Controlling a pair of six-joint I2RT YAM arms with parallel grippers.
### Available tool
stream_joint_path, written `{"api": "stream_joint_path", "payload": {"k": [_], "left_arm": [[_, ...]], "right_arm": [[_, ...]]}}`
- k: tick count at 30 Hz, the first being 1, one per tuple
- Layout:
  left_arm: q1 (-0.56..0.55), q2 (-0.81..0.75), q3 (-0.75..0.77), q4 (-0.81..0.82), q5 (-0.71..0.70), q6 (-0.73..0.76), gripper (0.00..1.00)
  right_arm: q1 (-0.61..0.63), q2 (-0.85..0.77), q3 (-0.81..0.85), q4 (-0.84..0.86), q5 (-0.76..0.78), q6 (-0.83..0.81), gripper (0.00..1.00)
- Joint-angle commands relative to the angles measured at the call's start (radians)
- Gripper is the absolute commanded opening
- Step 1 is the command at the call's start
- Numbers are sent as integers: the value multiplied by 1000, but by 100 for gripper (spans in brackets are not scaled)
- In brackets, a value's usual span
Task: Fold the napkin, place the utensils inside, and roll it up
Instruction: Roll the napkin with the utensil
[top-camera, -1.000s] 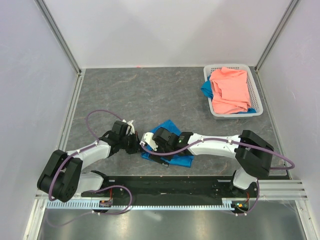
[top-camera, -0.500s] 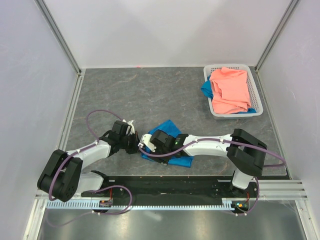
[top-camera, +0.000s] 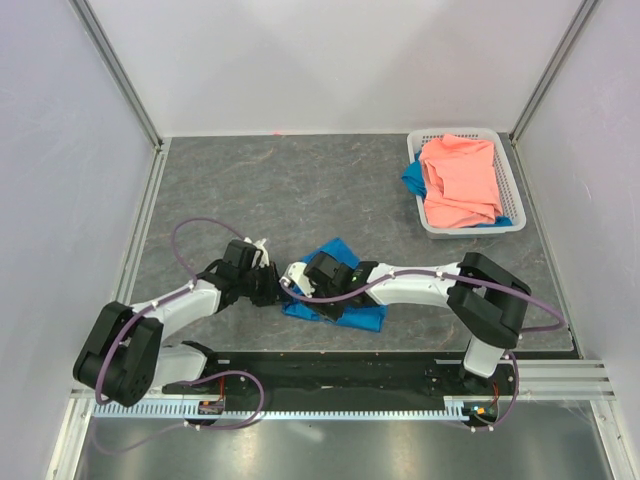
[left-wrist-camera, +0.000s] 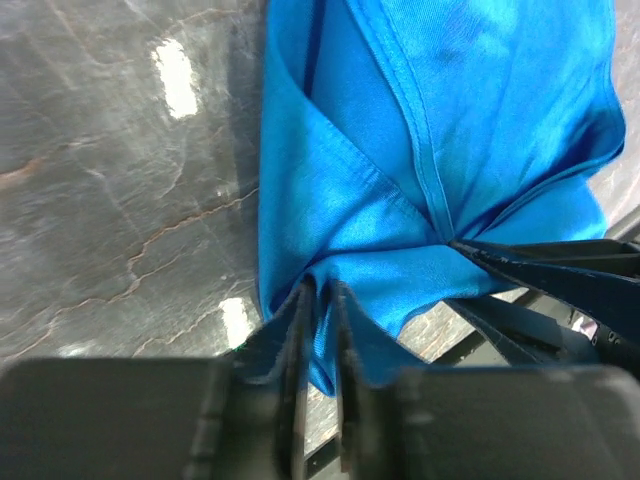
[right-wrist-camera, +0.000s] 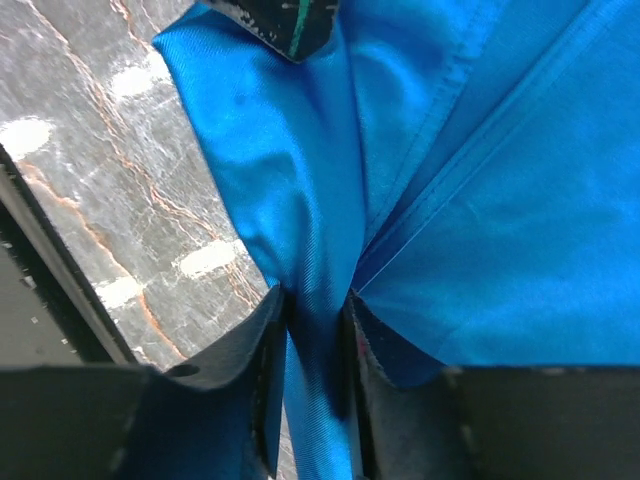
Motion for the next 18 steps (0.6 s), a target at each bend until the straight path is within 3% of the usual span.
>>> {"api": "stream_joint_path", "payload": {"k": [1, 9, 18], "left_arm": [[-1, -94, 52, -34, -86, 28, 34], [1, -287, -7, -41, -163, 34, 60], [1, -277, -44, -9, -123, 29, 65]], "right_arm": [[-45, 56, -22, -55, -150, 23, 30], [-172, 113, 10, -80, -464, -3, 27], [-287, 261, 84, -100, -774, -25, 24]]}}
